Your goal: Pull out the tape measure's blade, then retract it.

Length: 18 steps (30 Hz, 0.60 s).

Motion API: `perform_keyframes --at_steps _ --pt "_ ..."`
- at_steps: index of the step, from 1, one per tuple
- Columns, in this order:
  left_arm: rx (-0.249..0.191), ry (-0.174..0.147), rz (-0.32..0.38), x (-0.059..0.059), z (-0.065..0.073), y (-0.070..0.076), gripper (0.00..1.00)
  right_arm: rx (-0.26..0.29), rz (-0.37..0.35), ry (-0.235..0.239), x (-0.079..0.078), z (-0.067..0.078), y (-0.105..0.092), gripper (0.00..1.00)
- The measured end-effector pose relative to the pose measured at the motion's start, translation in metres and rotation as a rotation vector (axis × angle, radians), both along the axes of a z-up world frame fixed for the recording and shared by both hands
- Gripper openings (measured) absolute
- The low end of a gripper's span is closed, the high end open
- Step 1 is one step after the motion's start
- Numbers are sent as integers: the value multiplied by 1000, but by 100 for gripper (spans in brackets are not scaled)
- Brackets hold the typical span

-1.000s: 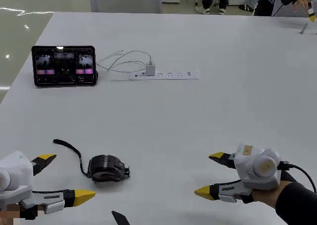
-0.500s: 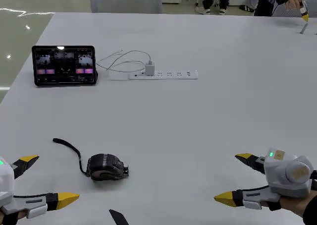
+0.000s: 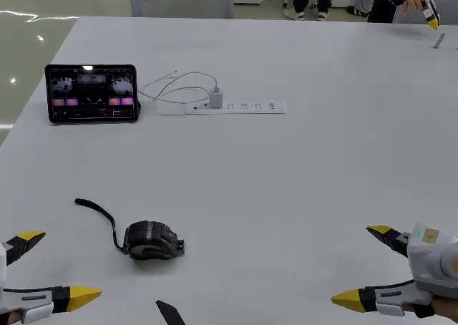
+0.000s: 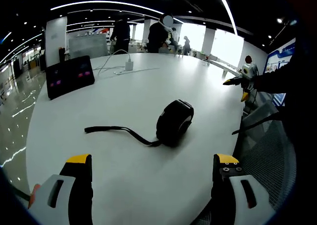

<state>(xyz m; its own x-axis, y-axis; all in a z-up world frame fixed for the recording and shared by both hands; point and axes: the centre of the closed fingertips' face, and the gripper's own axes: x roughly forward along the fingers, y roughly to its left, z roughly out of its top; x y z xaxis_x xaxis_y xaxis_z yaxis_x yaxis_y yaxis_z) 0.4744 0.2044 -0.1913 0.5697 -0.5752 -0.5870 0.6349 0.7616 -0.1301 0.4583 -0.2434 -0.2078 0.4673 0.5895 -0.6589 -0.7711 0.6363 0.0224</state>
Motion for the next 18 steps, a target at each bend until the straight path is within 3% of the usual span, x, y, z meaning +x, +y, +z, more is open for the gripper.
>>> perform_keyframes --at_steps 3,5,7,12,18 --pt "38 1 -17 -1 0 1 99 -3 -12 6 -1 0 -5 99" --pt "44 -15 -28 -1 3 -1 99 -5 -18 8 -2 -2 -9 99" --pt "50 -7 -30 0 4 -1 99 -9 -24 14 -3 -3 -11 99" --pt "43 -6 -25 0 5 0 99 -10 -28 22 -4 -4 -13 99" --pt "9 22 -19 -2 5 0 99 -11 -27 34 -6 -8 -12 99"
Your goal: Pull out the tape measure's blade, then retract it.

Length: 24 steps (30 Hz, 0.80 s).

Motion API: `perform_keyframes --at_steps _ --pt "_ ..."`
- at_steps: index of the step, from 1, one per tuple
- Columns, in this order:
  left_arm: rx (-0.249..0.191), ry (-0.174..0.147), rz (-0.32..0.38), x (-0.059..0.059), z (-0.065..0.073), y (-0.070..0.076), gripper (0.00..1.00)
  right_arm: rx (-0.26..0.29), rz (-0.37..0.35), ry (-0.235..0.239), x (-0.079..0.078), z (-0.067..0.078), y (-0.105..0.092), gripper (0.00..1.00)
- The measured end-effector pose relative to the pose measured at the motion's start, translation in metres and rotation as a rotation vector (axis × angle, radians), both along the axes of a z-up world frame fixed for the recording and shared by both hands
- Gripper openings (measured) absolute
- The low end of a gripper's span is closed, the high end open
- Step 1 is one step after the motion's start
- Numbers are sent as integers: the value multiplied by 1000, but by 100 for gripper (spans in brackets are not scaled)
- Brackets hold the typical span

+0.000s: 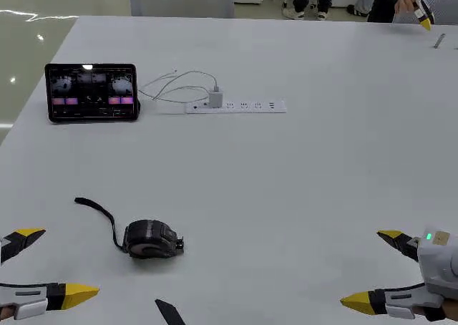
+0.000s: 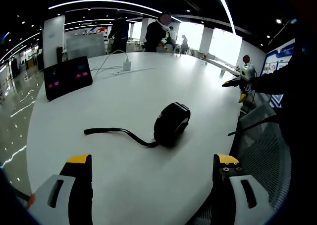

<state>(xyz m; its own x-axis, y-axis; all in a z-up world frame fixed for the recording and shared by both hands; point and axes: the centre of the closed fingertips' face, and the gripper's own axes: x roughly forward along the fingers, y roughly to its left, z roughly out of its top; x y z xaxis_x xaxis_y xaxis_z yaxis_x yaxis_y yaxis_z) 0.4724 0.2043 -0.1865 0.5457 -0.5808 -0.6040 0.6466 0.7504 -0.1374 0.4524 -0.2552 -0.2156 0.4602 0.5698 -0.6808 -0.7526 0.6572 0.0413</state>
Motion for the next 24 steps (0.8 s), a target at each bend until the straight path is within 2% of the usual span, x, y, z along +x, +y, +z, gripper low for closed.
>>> perform_keyframes --at_steps 2,3,6,9,10,24 --pt "-4 -5 -1 0 2 0 99 -3 3 -1 -1 -1 1 99" --pt "-15 9 -2 -1 1 -1 99 -4 4 -1 -1 -1 1 99" --pt "-3 -4 -7 0 1 0 99 -1 5 2 -2 -2 3 99" --pt "5 -5 -5 1 1 3 99 0 9 0 -1 -1 4 99" --pt "2 3 -4 1 0 4 99 1 8 -2 -1 -1 4 99" --pt "9 -3 12 4 3 9 99 -7 -3 -10 4 3 -4 99"
